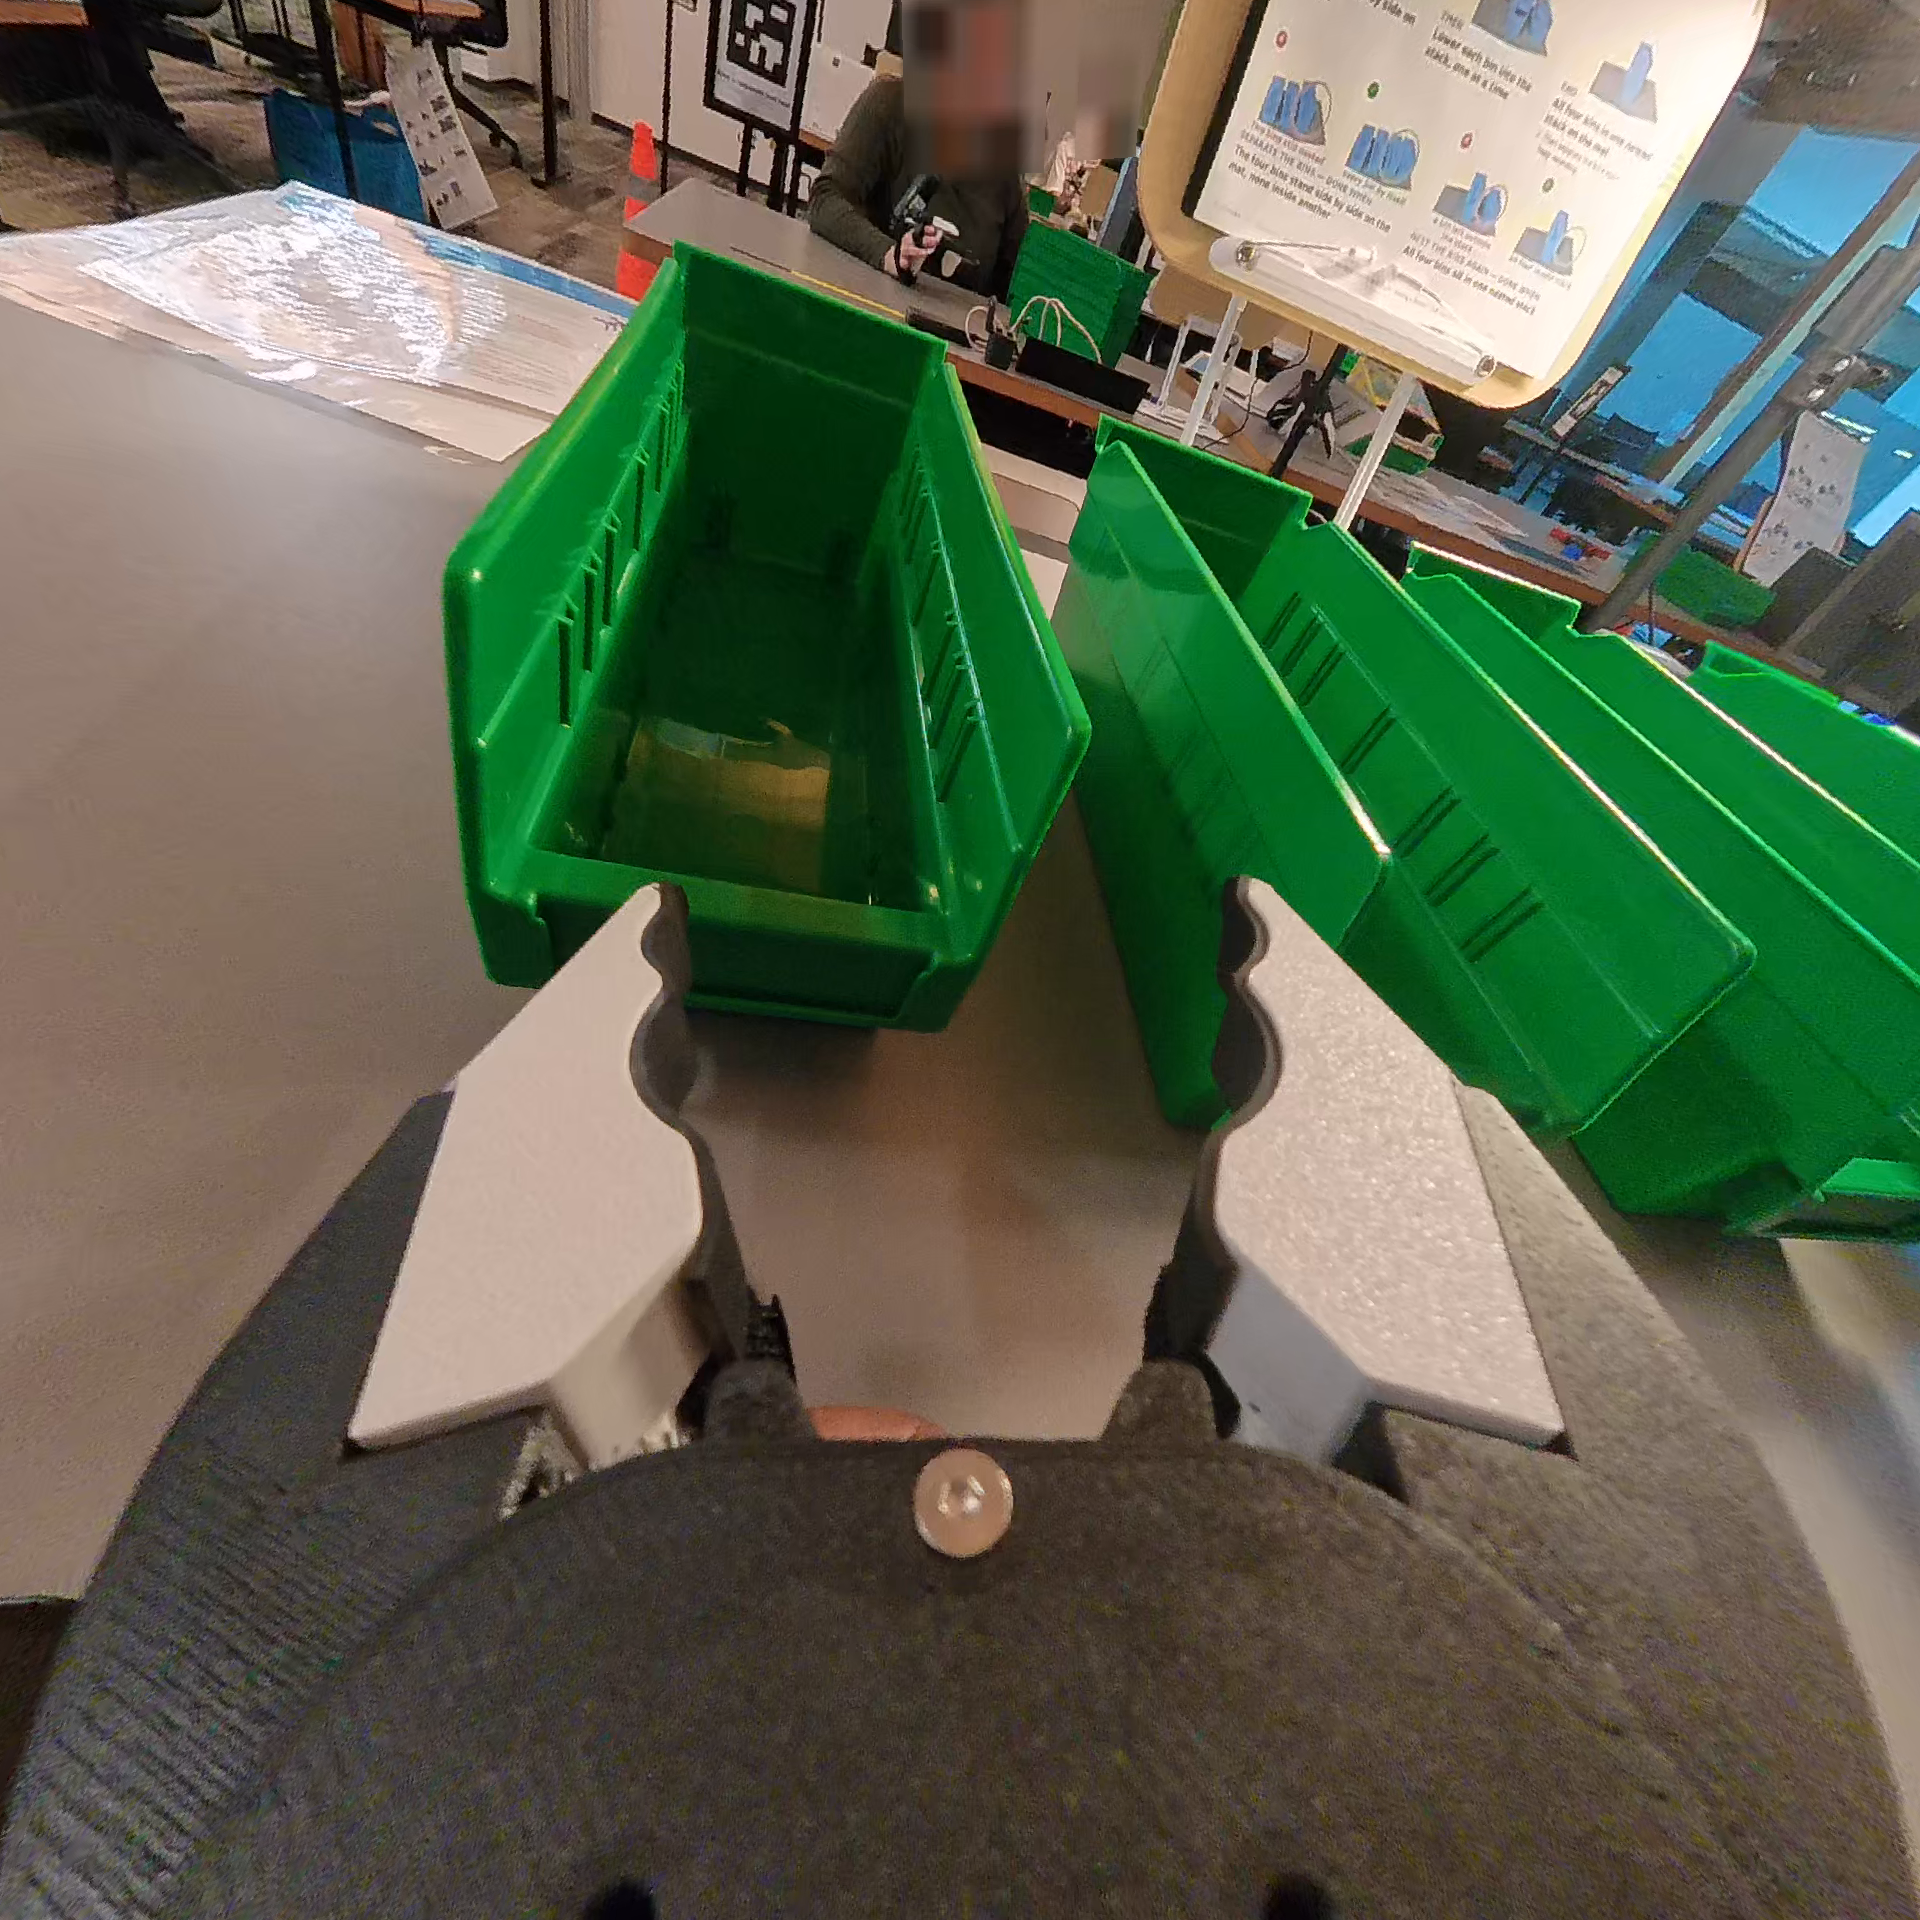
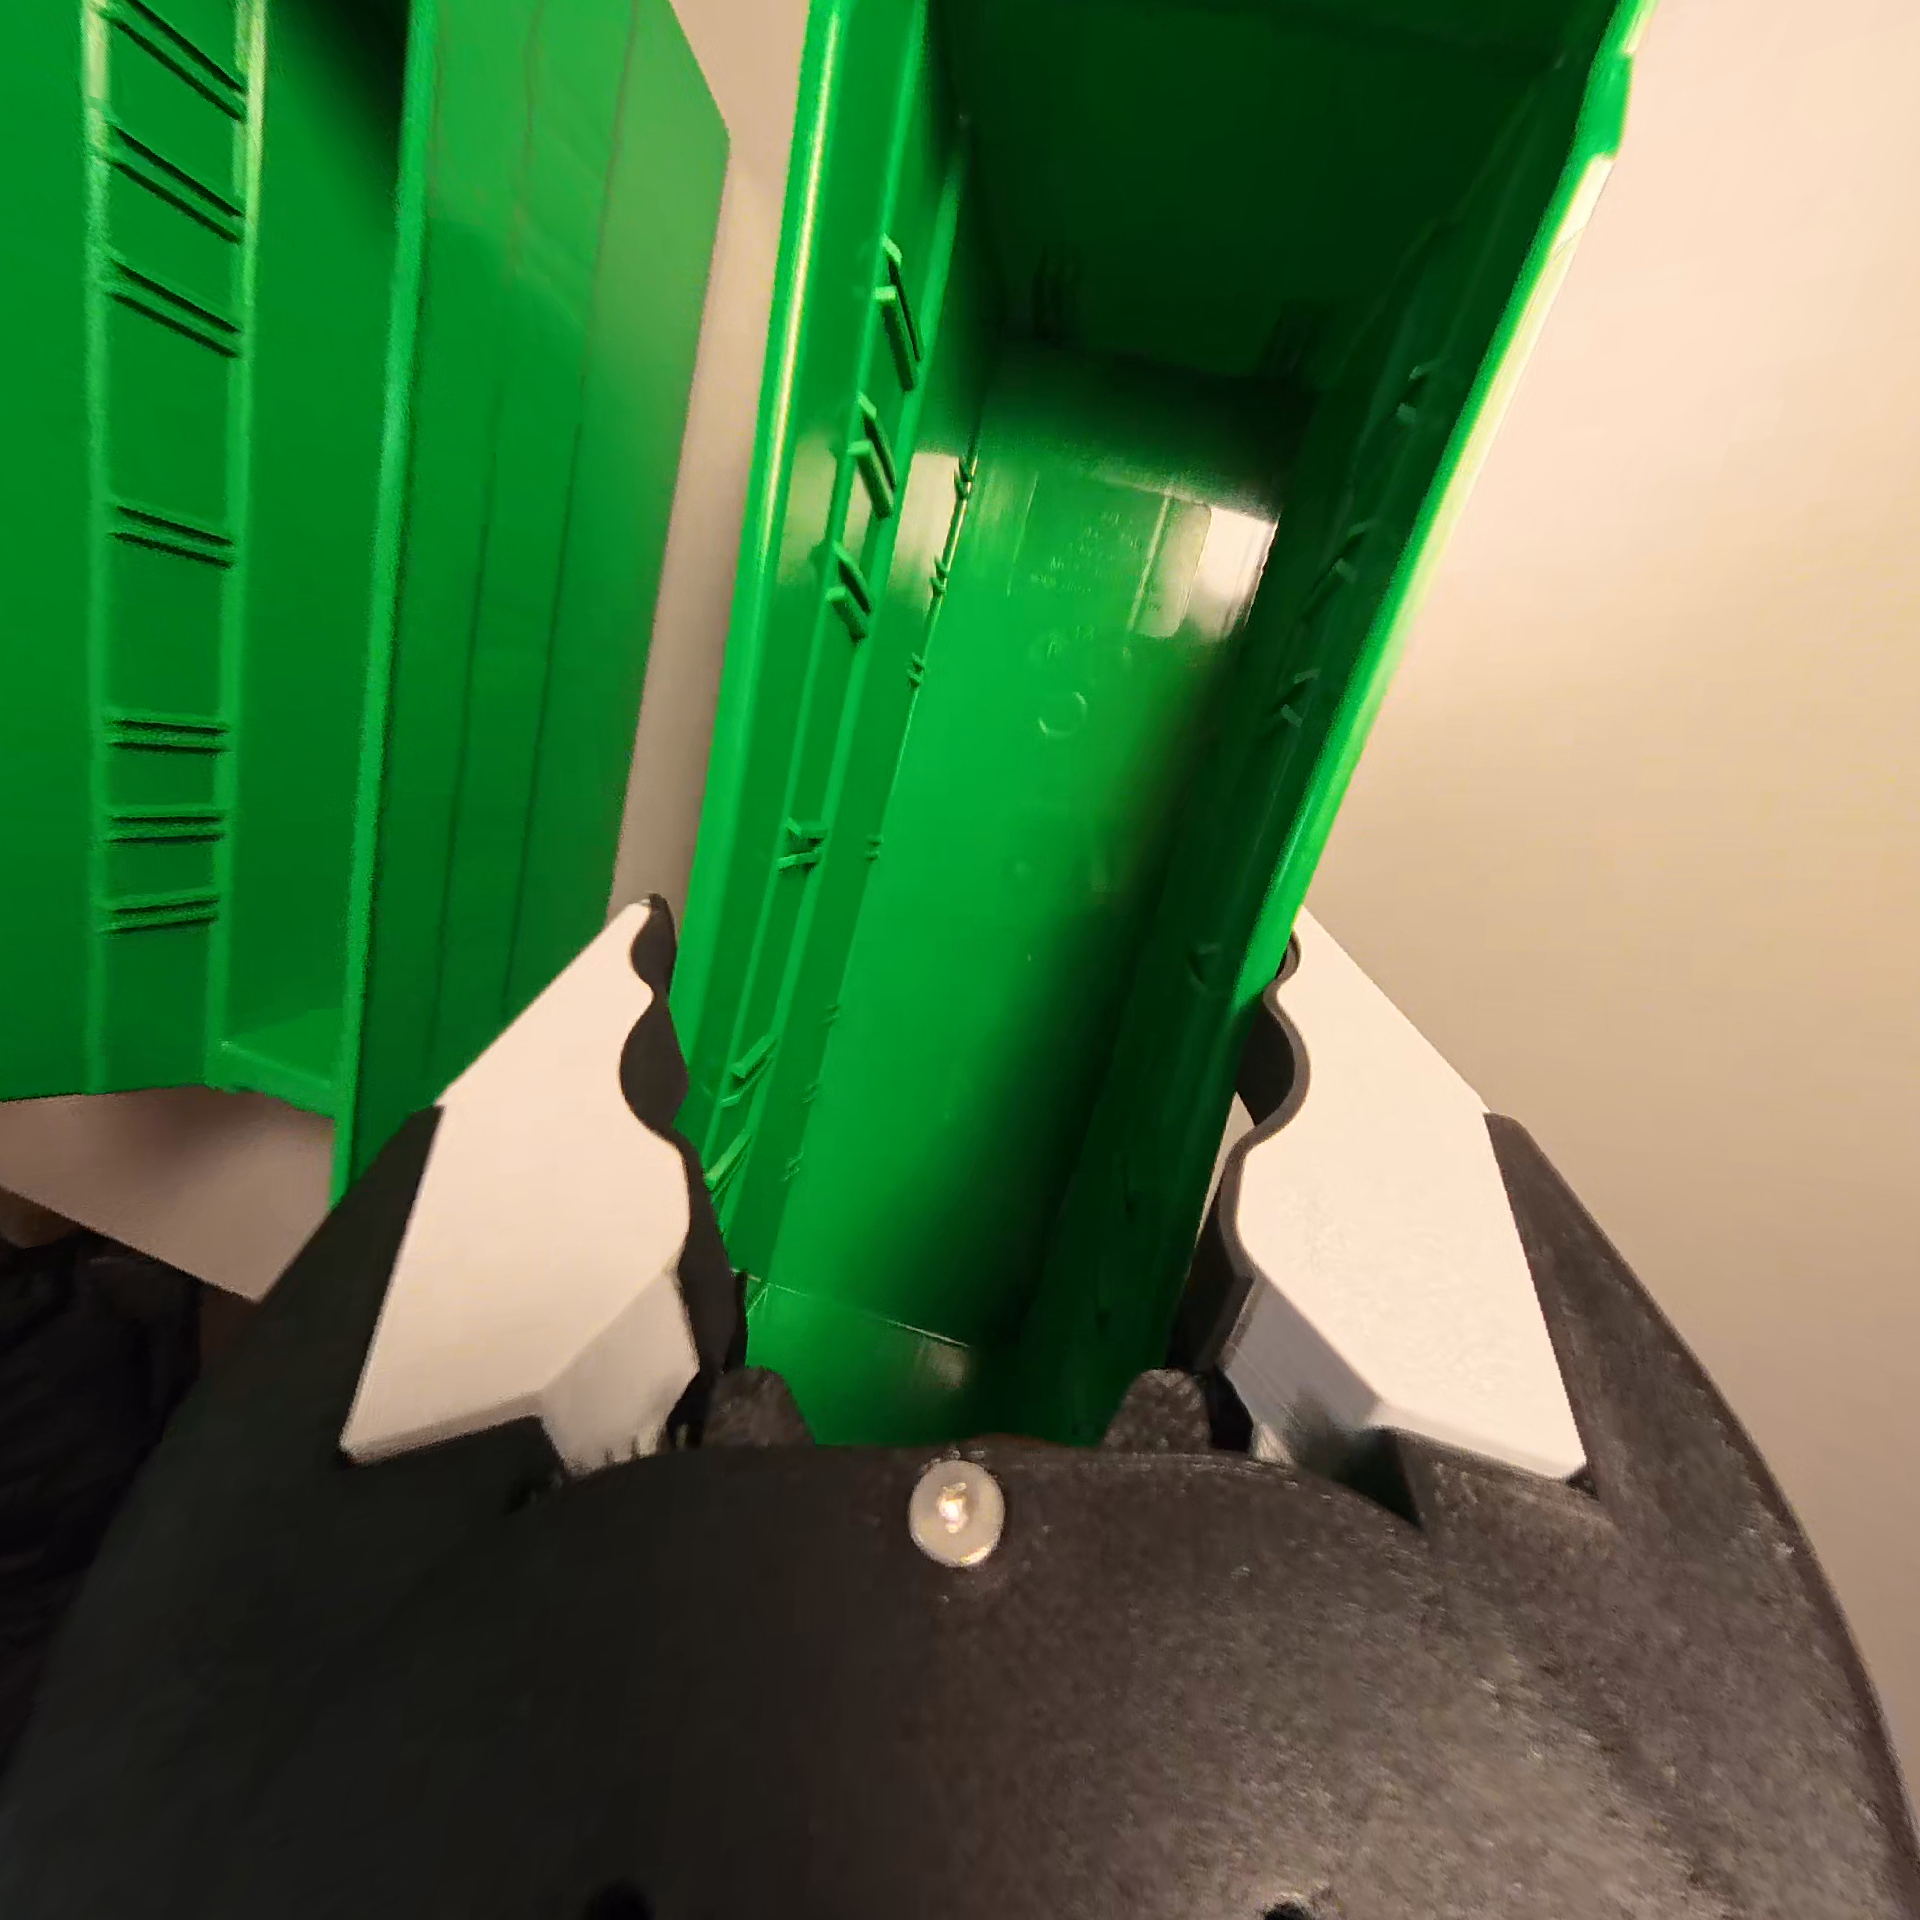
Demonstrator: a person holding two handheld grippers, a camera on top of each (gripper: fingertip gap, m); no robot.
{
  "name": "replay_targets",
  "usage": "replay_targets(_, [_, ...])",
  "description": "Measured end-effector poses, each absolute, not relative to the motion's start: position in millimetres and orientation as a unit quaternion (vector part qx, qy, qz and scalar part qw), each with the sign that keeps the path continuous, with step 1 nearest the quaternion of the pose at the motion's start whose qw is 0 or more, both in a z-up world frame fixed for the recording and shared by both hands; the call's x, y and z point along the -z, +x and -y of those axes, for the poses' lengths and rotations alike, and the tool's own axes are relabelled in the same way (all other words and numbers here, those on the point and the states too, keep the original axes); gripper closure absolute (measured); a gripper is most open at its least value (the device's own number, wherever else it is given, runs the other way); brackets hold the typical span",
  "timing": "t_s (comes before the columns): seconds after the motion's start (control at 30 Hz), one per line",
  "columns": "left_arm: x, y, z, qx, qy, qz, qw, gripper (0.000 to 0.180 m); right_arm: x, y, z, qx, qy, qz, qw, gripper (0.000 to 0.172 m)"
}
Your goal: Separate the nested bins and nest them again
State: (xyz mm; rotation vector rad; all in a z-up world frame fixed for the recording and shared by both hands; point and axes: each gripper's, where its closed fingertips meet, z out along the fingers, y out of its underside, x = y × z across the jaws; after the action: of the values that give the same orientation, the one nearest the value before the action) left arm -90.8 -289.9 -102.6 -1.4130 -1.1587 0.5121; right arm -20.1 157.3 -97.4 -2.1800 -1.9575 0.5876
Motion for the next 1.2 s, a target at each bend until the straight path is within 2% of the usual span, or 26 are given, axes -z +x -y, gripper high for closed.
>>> replay_targets(0.3, [102,-90,290,-0.225,-0.604,0.495,0.582,0.080,4,-35,-105,-0.305,-0.686,0.654,0.097,0.062])
replay_targets(0.43, [102,-89,290,-0.223,-0.604,0.496,0.583,0.080,-20,-45,-68,-0.342,-0.672,0.652,0.084,0.061])
replay_targets(0.63, [101,-88,289,-0.220,-0.604,0.493,0.586,0.080,-14,-63,-23,-0.374,-0.677,0.632,0.049,0.061])
replay_targets(1.2, [103,-89,289,-0.208,-0.603,0.499,0.587,0.081,41,-88,-18,-0.286,-0.719,0.625,0.101,0.059])
